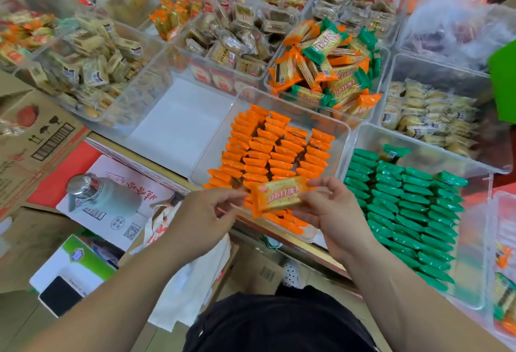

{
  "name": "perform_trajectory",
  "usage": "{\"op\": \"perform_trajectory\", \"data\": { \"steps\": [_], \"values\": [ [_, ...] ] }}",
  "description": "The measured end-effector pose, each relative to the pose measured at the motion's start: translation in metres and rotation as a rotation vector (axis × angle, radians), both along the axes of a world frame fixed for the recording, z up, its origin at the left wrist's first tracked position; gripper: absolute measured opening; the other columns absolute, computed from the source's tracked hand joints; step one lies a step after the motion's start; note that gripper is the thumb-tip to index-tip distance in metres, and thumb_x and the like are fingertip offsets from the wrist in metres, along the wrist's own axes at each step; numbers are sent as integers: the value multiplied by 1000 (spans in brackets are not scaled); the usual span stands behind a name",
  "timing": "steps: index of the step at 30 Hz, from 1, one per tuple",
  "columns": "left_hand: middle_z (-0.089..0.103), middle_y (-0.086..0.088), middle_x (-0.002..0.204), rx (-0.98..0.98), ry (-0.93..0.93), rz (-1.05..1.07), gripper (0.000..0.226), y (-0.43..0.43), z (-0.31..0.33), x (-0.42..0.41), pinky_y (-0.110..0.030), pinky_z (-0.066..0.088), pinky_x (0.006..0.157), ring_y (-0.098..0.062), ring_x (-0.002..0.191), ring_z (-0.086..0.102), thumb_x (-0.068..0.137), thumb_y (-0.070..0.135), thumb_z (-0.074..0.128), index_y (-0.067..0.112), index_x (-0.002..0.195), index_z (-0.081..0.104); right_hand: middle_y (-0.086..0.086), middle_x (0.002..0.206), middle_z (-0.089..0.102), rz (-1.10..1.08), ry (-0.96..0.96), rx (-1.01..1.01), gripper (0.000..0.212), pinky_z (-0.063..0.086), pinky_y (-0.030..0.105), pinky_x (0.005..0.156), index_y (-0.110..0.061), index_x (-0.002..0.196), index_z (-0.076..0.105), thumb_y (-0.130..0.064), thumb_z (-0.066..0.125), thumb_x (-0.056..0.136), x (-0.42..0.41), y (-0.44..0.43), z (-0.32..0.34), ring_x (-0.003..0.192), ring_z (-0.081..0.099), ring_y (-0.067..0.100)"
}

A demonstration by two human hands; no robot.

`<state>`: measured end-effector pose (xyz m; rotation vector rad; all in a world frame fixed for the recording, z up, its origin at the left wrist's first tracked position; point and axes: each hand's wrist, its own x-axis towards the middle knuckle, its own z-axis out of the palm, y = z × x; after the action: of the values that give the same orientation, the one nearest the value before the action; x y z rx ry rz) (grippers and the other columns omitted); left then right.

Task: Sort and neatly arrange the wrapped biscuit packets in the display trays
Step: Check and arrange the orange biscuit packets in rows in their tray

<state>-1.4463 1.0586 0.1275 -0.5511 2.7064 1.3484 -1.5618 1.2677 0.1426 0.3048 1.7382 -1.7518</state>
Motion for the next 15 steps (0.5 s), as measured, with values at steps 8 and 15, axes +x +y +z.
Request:
{"op": "perform_trajectory", "data": {
  "steps": [8,15],
  "values": [
    [70,4,106,-646,-159,-275,26,-20,-62,-93,-34,50,84,-19,97,61,91,43,66,31,112,74,-10,92,75,164,472,307,24,59,34,75,-24,106,74,-12,74,85,-29,-1,-37,86,70,5],
    [69,4,94,-866,-143,-495,17,-16,-78,-120,-33,48,77,-18,88,59,88,43,68,28,92,76,-15,86,70,350,658,397,31,52,17,68,-35,93,67,-14,77,73,-19,0,-42,79,67,4]
  ]
}}
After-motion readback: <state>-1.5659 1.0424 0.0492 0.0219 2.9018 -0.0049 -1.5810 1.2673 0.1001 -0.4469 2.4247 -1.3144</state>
